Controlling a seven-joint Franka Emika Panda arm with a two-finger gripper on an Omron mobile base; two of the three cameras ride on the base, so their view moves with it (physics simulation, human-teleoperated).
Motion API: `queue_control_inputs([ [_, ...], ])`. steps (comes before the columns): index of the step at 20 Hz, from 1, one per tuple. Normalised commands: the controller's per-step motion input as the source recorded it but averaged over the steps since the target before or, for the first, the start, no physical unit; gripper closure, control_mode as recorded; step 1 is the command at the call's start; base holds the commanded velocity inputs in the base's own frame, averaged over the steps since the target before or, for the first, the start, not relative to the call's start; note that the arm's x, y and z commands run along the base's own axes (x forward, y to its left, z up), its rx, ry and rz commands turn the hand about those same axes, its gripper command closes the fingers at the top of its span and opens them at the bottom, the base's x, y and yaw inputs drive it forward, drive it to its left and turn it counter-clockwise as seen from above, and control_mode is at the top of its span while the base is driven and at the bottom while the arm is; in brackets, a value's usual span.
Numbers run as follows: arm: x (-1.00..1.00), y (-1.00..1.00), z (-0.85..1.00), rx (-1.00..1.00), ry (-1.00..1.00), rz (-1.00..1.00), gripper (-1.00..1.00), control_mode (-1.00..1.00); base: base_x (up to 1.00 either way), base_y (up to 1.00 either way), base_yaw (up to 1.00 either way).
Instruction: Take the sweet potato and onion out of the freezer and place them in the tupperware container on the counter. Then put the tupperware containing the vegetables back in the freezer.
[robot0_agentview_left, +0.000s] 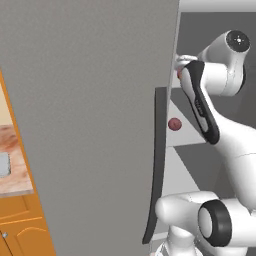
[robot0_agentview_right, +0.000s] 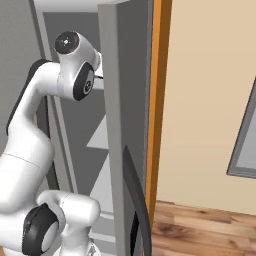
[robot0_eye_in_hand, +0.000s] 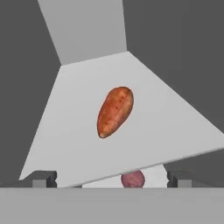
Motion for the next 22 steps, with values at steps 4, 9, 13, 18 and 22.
queue_control_inputs([
  [4, 0.65, -0.16, -0.01, 0.04, 0.0, 0.0, -1.0, -1.0, 0.0, 0.0, 0.0],
  [9, 0.55, -0.1, -0.03, 0.01, 0.02, 0.0, -1.0, -1.0, 0.0, 0.0, 0.0],
  [13, 0.38, -0.08, -0.21, 0.0, 0.05, 0.0, -1.0, -1.0, 0.0, 0.0, 0.0],
  [18, 0.35, -0.07, -0.26, 0.0, 0.09, 0.0, -1.0, -1.0, 0.0, 0.0, 0.0],
  [22, 0.37, -0.04, -0.22, 0.01, 0.09, 0.0, -1.0, -1.0, 0.0, 0.0, 0.0],
])
